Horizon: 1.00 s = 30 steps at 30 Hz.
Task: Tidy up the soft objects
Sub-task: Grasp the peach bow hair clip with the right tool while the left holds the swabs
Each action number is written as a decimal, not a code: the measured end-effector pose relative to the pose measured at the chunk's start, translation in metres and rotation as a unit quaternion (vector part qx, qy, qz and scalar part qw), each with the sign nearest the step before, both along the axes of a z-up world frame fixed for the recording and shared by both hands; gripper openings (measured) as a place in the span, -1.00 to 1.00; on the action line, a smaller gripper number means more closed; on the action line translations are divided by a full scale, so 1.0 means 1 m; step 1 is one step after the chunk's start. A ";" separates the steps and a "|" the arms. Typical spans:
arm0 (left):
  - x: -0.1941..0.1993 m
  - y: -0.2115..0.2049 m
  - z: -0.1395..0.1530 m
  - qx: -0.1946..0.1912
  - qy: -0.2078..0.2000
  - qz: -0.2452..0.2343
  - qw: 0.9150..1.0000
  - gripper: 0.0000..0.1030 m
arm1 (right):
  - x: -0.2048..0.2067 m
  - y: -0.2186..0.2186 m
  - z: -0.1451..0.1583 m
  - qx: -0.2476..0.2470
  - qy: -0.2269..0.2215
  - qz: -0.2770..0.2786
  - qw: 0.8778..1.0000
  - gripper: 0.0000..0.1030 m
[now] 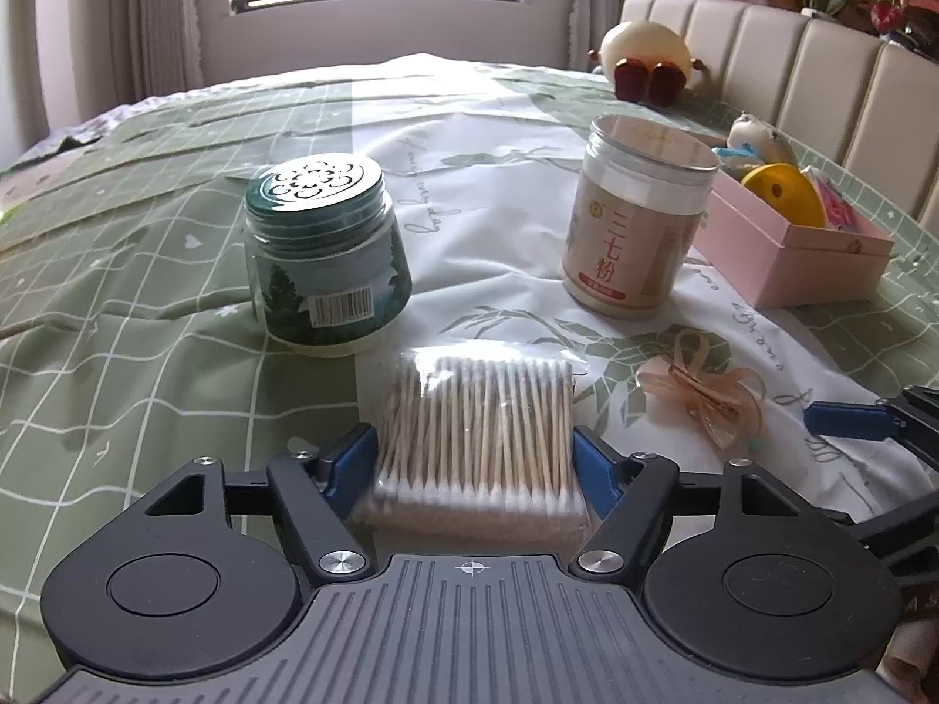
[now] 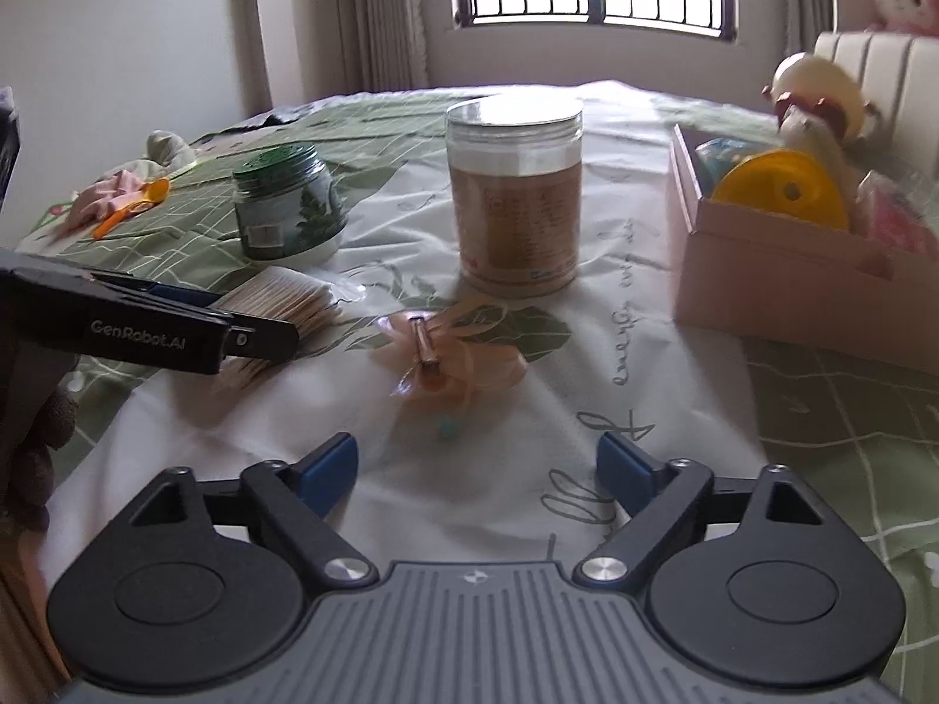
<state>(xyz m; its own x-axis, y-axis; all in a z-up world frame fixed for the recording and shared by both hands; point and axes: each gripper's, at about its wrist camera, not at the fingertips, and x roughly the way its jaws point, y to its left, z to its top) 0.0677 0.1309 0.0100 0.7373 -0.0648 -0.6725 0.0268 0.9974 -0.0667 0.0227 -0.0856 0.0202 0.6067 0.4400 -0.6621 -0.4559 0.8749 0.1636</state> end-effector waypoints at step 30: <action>-0.070 0.039 0.014 -0.100 -0.020 0.035 0.994 0.44 | 0.011 0.036 0.025 -0.193 -0.092 -0.020 0.977 0.57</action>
